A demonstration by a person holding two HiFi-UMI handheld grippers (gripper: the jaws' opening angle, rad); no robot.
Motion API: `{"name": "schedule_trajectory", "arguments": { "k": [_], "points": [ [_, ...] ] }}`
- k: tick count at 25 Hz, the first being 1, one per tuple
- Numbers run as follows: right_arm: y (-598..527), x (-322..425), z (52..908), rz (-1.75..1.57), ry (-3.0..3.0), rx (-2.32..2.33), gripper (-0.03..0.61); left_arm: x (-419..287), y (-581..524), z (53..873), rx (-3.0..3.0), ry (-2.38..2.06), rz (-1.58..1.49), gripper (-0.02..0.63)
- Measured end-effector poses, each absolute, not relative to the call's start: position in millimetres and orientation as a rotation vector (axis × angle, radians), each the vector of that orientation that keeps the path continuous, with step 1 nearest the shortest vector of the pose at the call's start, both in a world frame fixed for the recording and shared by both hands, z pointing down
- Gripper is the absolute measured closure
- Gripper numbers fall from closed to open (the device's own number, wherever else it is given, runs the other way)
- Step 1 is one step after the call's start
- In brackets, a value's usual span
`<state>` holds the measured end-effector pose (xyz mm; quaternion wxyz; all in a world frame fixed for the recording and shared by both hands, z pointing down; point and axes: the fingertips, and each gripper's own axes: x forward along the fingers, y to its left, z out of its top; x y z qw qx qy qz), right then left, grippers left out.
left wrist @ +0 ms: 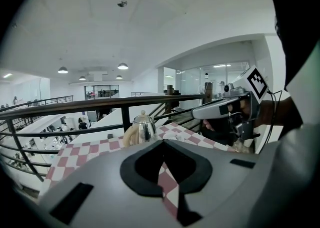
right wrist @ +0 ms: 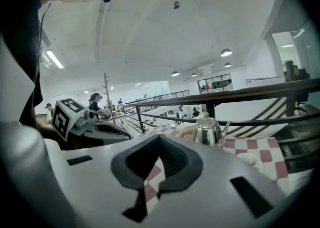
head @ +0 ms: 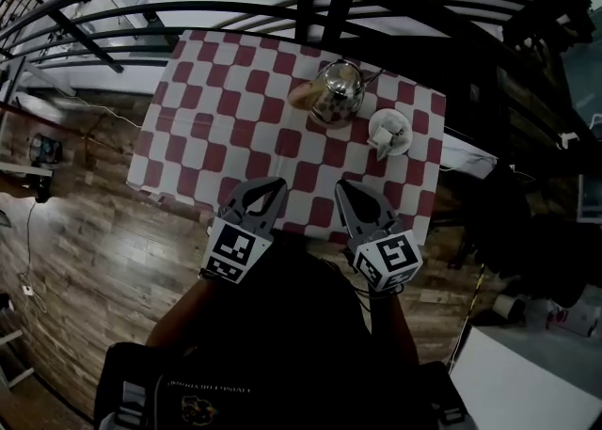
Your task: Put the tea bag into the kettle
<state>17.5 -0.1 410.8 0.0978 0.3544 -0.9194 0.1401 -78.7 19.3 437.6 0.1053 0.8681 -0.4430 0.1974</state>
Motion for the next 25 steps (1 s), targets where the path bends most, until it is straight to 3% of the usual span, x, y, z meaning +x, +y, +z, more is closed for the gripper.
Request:
{"name": "schedule_trajectory", "arguments": {
  "k": [25],
  "points": [
    [83.9,-14.2,407.7,0.412,-2.684,1.175,0.566,-95.3,94.2,440.1,2.621,-1.171,0.522,0.607]
  ]
}}
